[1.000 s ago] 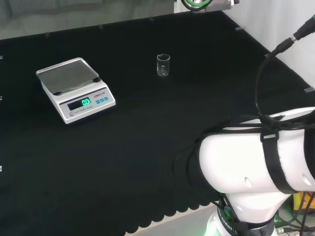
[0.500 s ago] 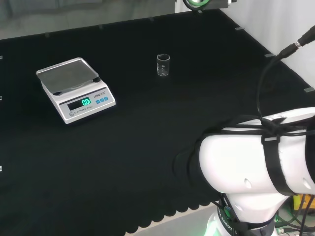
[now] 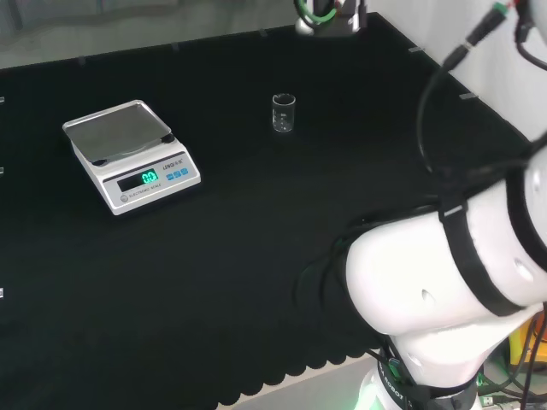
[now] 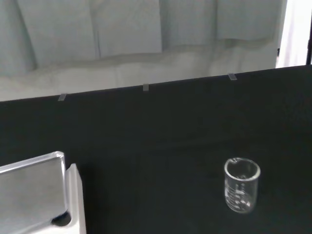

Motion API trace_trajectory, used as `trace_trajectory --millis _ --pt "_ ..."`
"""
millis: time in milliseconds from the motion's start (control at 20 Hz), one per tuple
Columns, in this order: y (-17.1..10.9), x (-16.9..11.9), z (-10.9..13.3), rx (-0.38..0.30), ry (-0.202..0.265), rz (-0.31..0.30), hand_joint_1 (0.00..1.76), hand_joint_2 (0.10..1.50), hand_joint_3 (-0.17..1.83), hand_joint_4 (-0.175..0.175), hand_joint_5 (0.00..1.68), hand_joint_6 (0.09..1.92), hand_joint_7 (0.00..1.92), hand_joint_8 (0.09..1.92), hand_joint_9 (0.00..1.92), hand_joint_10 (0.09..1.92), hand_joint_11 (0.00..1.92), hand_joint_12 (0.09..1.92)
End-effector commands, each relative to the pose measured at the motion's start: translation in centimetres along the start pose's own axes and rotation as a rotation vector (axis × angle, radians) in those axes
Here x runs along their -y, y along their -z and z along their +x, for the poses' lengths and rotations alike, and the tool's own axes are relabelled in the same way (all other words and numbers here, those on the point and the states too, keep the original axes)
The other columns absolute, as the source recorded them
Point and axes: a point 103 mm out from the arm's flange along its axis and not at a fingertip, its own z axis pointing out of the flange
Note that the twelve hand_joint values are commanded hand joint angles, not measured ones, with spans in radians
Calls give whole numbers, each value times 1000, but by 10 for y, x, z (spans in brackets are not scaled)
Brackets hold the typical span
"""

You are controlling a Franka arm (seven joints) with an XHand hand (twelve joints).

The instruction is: Pick up the beaker.

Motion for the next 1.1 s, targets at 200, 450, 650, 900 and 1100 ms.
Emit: trace_trajectory --millis 200,450,650,900,1100 --pt "-138 -130 -15 -107 -50 -69 346 1097 -119 -18 241 87 46 792 224 895 138 1535" --pt "-182 -162 -22 -97 -103 25 354 1097 -119 -22 253 87 50 804 235 899 158 1530" --pt "-200 -173 -34 -115 -110 56 356 1097 -119 -23 258 87 50 810 239 900 164 1526" --pt "-211 -172 -51 -76 -113 117 357 1097 -120 -24 261 87 49 816 241 901 167 1524" --pt "-221 -166 -69 -47 -143 161 357 1096 -120 -25 261 87 47 818 240 901 169 1522"
